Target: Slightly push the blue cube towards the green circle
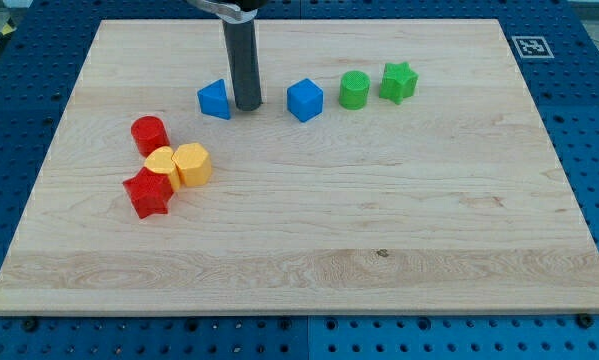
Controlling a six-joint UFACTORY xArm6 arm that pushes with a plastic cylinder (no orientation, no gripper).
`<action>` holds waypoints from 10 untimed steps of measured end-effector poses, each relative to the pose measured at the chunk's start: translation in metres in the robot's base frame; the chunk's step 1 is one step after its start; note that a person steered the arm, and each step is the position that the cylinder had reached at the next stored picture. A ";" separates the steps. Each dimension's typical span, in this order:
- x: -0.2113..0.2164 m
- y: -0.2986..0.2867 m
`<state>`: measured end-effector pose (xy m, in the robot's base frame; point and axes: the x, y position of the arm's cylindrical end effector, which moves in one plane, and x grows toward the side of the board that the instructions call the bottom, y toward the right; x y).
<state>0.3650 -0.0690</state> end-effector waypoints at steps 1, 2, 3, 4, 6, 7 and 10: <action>0.000 0.001; 0.000 0.001; 0.011 0.003; 0.026 0.014; 0.005 0.040; -0.013 0.033; -0.052 -0.025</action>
<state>0.3128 -0.0945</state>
